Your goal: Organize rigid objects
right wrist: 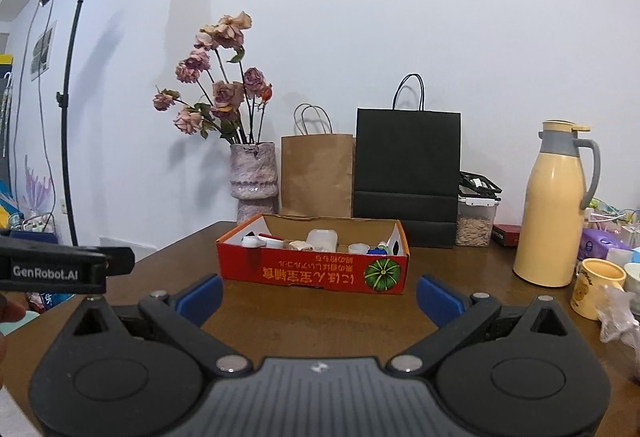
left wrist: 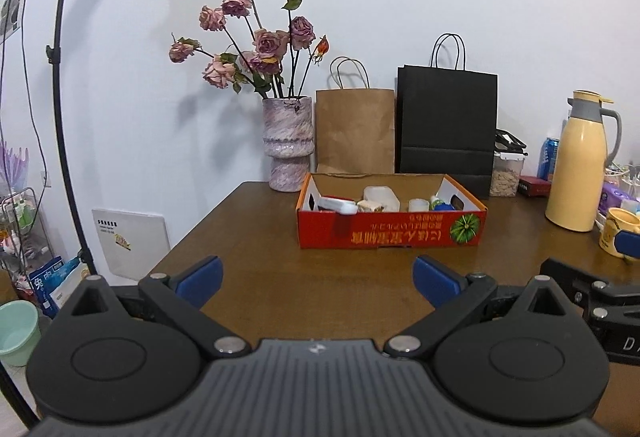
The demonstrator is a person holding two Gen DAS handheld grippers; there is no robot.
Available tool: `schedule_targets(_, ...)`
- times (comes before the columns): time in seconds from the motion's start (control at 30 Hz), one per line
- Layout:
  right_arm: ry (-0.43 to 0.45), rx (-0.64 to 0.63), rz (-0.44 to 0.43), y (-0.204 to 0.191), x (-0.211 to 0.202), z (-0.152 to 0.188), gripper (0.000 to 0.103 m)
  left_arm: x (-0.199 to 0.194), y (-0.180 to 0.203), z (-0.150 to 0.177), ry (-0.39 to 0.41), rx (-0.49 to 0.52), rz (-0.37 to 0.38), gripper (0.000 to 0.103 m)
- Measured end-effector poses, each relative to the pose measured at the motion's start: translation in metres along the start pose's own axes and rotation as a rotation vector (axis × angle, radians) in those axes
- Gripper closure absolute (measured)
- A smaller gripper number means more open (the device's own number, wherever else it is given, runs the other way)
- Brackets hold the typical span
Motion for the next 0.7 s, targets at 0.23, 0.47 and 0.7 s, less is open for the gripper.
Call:
schedule_targets(0.23, 0.001, -0.022, -0.007, -0.005, -0.027, 0.008, 0.0, -0.025, 0.0, 0.012, 0.01, -0.006, 0.002, 0.0)
schedule_targets(0.47, 0.002, -0.025, -0.003, -0.006, -0.034, 0.009, 0.0, -0.031, 0.001, 0.015, 0.011, -0.007, 0.003, 0.0)
schedule_targets(0.7, 0.0, -0.033, -0.006, -0.008, -0.034, 0.009, 0.0, -0.035, 0.002, 0.019, 0.008, -0.007, 0.005, 0.0)
Point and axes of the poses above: each gripper's, at about its wrist camera, not at the fingertips, and x roughly the way its jaws point, y to its right, z to its underside, the point moved 5 cm from there along x, roughly the way its jaws point, and after that the axes turned 13 degrees about z, right-handed, at the moved point
